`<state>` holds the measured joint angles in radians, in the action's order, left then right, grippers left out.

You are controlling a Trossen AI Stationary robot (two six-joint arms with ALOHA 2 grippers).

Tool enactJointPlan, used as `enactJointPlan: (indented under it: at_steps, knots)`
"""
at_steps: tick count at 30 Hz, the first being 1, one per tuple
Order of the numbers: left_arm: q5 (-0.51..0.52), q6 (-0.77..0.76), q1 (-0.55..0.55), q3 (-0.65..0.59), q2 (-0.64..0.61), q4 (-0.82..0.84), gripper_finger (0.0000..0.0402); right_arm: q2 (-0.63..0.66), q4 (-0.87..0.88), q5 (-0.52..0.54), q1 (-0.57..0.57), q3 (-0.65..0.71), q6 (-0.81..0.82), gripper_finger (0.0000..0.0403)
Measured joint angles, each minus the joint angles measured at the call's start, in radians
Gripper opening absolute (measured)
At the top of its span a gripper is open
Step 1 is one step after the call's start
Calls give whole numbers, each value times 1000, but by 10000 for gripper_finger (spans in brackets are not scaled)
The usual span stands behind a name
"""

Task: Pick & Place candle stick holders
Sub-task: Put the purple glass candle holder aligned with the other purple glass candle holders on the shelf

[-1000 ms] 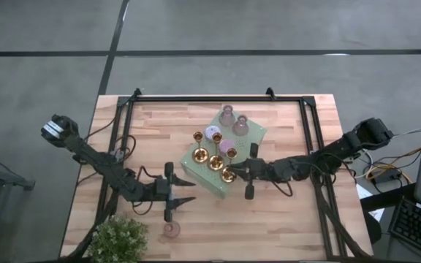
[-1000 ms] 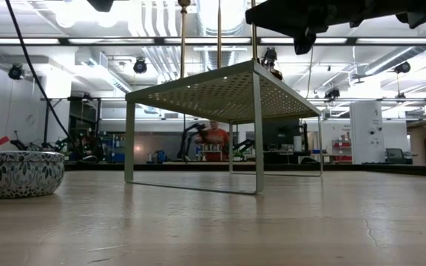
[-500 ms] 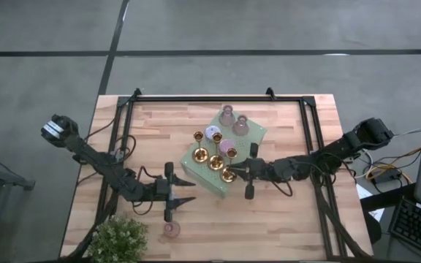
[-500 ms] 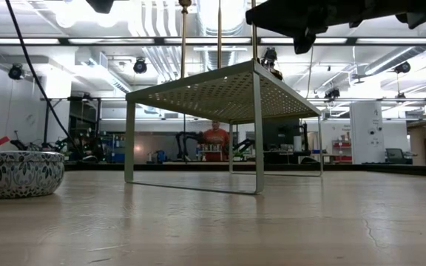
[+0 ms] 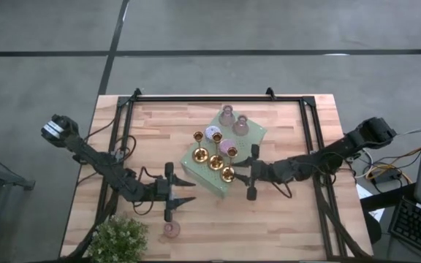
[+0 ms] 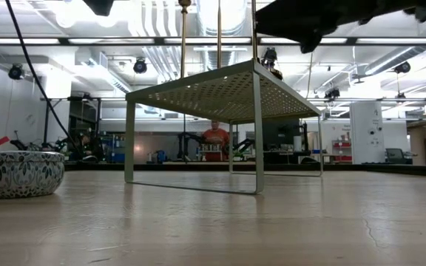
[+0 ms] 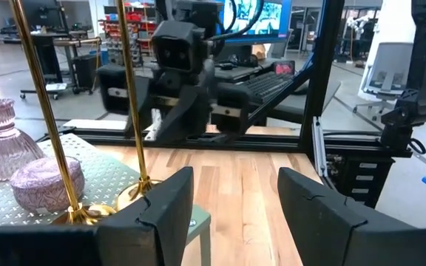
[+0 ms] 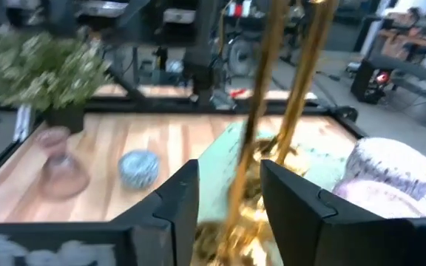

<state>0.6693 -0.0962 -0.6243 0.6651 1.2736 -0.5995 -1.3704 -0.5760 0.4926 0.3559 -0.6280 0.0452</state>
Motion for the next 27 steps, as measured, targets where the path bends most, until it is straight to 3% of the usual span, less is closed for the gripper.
enactJointPlan:
  at_steps: [7, 13, 22, 27]
  knots:
    - [0, -19, 0, -14, 0, 13, 202, 103, 210, -3, 82, 0, 23, 150]
    - [-62, -122, 0, -19, 0, 83, 202, 102, 202, -66, 197, 0, -30, 144]
    - [-120, -213, -1, -32, 0, 131, 202, -80, 181, -76, 270, -135, -76, 127]
    - [-121, -169, -1, -37, 0, 113, 202, -217, 183, -112, 266, -255, -93, 118]
